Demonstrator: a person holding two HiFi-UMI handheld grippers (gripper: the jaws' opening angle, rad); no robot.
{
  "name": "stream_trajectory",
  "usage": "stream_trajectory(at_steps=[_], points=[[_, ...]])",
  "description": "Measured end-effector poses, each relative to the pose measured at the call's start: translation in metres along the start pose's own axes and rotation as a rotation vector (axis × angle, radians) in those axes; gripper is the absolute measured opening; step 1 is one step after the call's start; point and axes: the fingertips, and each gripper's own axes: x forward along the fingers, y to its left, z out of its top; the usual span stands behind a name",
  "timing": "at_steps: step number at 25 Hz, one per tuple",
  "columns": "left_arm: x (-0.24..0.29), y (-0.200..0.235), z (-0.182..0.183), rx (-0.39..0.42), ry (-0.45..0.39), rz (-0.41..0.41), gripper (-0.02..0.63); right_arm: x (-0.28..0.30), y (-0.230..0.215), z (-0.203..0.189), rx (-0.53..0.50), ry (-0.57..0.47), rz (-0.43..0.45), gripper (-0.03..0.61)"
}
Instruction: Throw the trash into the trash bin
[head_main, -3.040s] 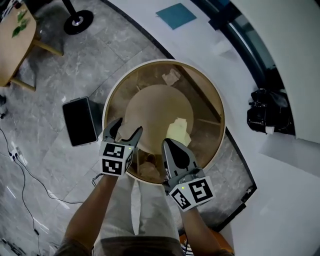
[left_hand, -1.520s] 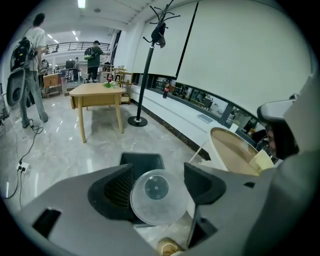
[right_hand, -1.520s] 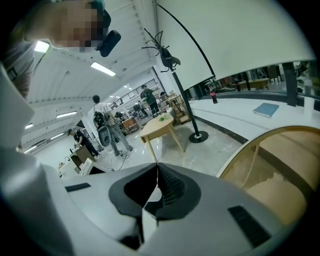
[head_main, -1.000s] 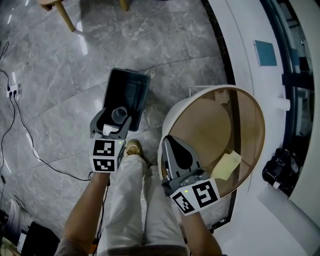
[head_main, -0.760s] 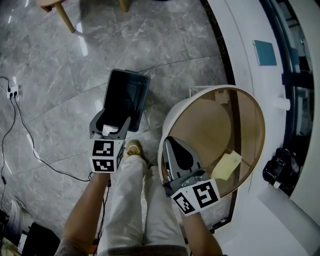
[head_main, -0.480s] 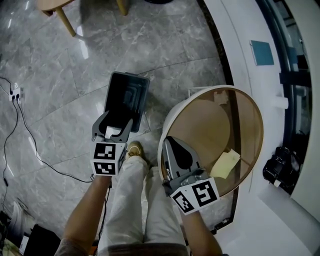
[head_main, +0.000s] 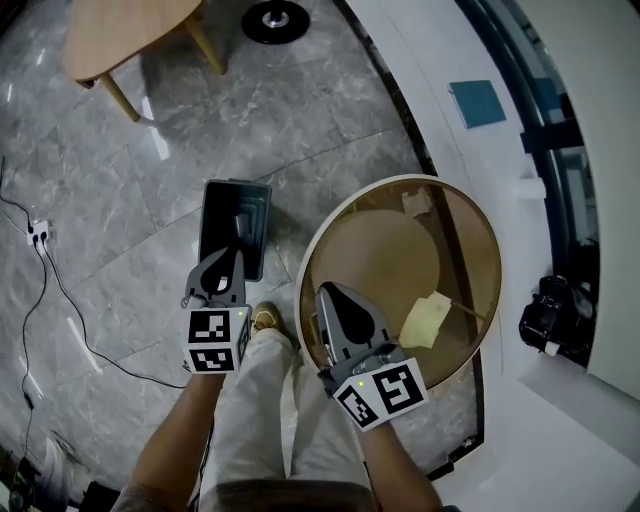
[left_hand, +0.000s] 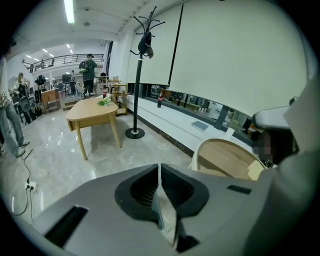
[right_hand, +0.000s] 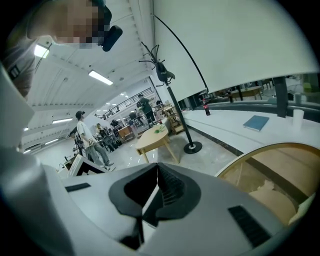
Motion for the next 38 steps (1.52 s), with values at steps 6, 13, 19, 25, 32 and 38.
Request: stream_trajectory(at_steps=[6,13,19,25,32,38], points=[[-0.003,-0.067,0.031,0.047,-0.019,-0.078,0.034,-0.047,-0.032,0.019,0.017,-0.062,-0.07,0.019],[0.009,-0.193,0.032,0.168,-0.002,-0.272,0.034,-0.138,-0.098,0.016,0.073,-0.14,-0.269,0.019],[0.012,-0.325,0.01,0.294,0.022,-0.461,0.034,-0.234,-0.155,-0.007,0.138,-0.189,-0.447,0.02],[0.0,-0.426,-0.008,0.359,0.056,-0.609,0.035,-0.312,-0.193,-0.032,0.206,-0.231,-0.574,0.019],[0.002,-0.463,-0.028,0.465,0.08,-0.632,0.276,-0.345,-0.21,-0.048,0.251,-0.268,-0.615,0.02],[0.014,-0.47,-0.045,0.481,0.113,-0.616,0.301,-0.347,-0.223,-0.062,0.277,-0.263,-0.613,0.018]])
